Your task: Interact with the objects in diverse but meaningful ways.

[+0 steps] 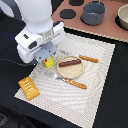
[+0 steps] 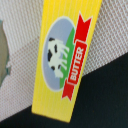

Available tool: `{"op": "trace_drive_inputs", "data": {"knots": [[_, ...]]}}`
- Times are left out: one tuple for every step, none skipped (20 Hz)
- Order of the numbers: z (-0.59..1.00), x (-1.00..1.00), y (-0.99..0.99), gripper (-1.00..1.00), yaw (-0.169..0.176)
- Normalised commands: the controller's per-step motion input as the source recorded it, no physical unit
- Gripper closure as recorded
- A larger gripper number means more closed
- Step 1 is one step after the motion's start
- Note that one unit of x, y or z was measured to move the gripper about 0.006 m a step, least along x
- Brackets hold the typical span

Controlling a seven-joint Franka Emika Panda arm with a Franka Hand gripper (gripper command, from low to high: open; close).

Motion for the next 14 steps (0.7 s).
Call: {"op": "trace_drive_inputs", "data": {"knots": [[-0.35, 0.01, 0.07, -1.00, -0.011], [-0.34, 0.03, 0.09, -1.00, -0.010], [-0.34, 0.01, 0.08, -1.00, -0.006], [-0.34, 0.00, 0.09, 1.00, -0.006], [-0.31, 0.03, 0.09, 1.00, -0.003], [-0.27, 0.04, 0.11, 1.00, -0.002], [-0.27, 0.07, 0.11, 1.00, 0.000], [-0.27, 0.06, 0.08, 1.00, 0.000], [-0.27, 0.05, 0.06, 1.00, 0.000], [-0.25, 0.04, 0.05, 1.00, 0.000], [-0.23, 0.07, 0.05, 1.00, 0.000], [-0.20, 0.07, 0.06, 1.00, 0.000], [-0.17, 0.07, 0.01, 1.00, 0.000], [-0.07, 0.12, 0.09, 1.00, 0.000]]}}
